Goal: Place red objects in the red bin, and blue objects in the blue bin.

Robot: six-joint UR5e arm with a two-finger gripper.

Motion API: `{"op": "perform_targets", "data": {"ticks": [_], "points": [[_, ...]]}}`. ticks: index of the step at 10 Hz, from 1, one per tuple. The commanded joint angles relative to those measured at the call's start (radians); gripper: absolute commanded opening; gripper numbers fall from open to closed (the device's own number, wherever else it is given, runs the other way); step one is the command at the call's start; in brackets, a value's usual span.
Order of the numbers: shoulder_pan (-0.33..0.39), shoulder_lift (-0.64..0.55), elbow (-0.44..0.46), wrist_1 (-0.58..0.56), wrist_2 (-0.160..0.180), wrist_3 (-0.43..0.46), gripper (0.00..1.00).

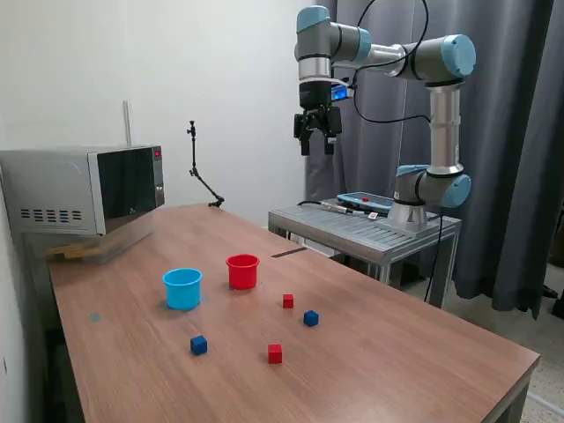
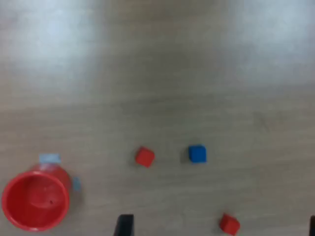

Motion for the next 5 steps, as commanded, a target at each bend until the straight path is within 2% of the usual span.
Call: {"op": "perform_targets", "data": {"ticks": [1, 2, 3, 5], "points": [[0.000, 0.069, -0.064, -0.061, 0.022, 0.012, 1.00], [0.000, 0.104, -0.096, -0.067, 0.022, 0.063, 1.00], [0.000, 0.136, -0.122, -0.069, 0.014, 0.170, 1.00], [0.004, 0.199, -0.149, -0.067, 0.010, 0.188, 1.00]]}}
